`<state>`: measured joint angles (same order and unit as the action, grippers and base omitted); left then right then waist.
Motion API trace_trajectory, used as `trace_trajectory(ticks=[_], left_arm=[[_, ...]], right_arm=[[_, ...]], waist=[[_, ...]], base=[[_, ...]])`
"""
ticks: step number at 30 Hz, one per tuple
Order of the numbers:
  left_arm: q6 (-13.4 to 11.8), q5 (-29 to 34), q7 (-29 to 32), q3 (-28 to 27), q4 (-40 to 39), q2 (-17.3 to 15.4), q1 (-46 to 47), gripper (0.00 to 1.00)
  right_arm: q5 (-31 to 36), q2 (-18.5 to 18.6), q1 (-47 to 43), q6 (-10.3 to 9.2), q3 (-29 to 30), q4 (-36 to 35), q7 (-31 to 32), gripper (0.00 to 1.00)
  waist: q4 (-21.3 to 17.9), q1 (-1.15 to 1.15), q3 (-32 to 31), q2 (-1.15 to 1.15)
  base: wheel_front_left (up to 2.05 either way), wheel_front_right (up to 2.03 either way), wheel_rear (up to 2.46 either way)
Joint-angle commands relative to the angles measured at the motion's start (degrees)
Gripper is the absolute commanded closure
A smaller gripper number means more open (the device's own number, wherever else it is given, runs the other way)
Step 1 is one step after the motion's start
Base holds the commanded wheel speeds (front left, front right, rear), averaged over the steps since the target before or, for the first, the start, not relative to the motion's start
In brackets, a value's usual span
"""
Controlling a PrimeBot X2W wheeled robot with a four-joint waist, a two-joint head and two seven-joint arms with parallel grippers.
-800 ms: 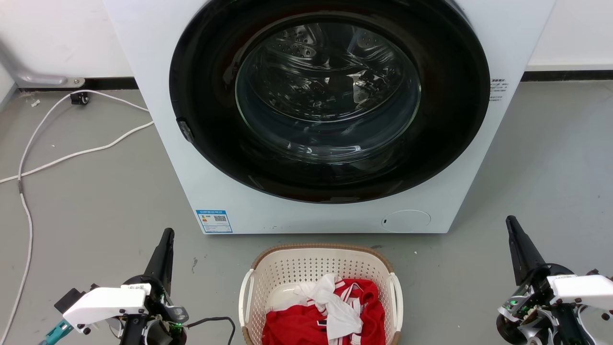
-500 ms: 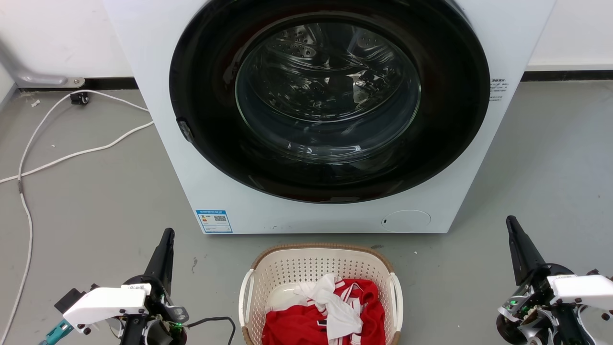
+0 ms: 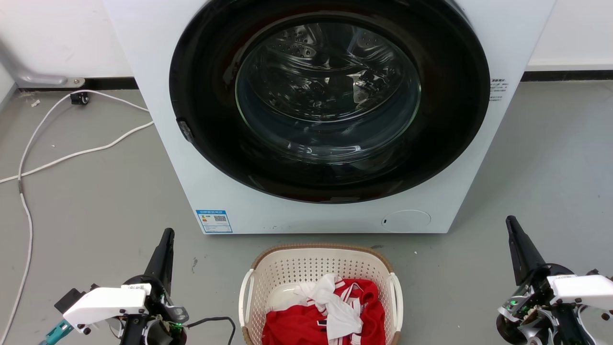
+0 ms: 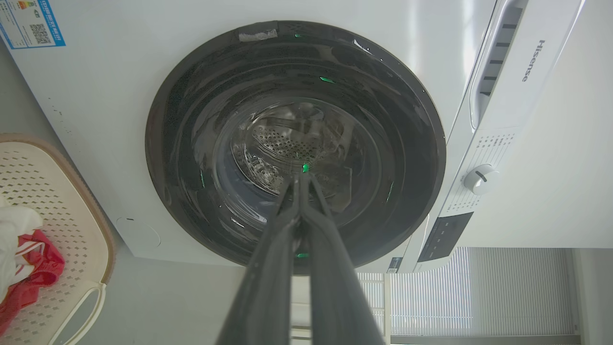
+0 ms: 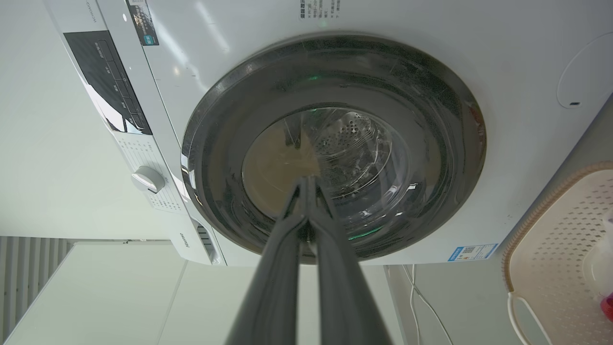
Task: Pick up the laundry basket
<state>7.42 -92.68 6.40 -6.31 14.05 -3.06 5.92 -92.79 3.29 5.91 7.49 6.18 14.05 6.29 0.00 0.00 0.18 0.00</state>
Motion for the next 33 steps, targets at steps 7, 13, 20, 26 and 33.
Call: trace_trajectory(ticks=[7, 13, 20, 26, 33], left_arm=[[0.2, 0.2, 0.2, -0.2, 0.1, 0.1, 0.6, 1.00], [0.0, 0.2, -0.1, 0.1, 0.7, 0.2, -0.5, 0.00], [0.0, 0.7, -1.4, 0.5, 0.7, 0.3, -1.9, 0.00], [0.0, 1.4, -3.1, 0.4, -0.2, 0.3, -2.5, 0.00], [0.0, 4.6, -4.9, -2.1, -0.2, 0.3, -2.9, 0.00]], right_arm=[[0.3, -0.3, 0.6, 0.00, 0.1, 0.1, 0.2, 1.00], [0.1, -0.1, -0.6, 0.00, 0.0, 0.7, 0.0, 0.00], [1.0, -0.2, -1.9, 0.00, -0.8, 0.5, -1.4, 0.00], [2.6, -0.2, -2.3, 0.00, -1.2, -0.1, -3.0, 0.00], [6.6, -0.2, -2.5, 0.00, -0.7, -0.8, -4.9, 0.00]], waist=[[0.0, 0.00, 0.0, 0.00], [0.0, 0.00, 0.0, 0.00], [0.0, 0.00, 0.0, 0.00], [0.0, 0.00, 0.1, 0.00], [-0.1, 0.00, 0.2, 0.00]], base=[[0.00, 0.00, 0.00], [0.00, 0.00, 0.00], [0.00, 0.00, 0.00], [0.00, 0.00, 0.00], [0.00, 0.00, 0.00]])
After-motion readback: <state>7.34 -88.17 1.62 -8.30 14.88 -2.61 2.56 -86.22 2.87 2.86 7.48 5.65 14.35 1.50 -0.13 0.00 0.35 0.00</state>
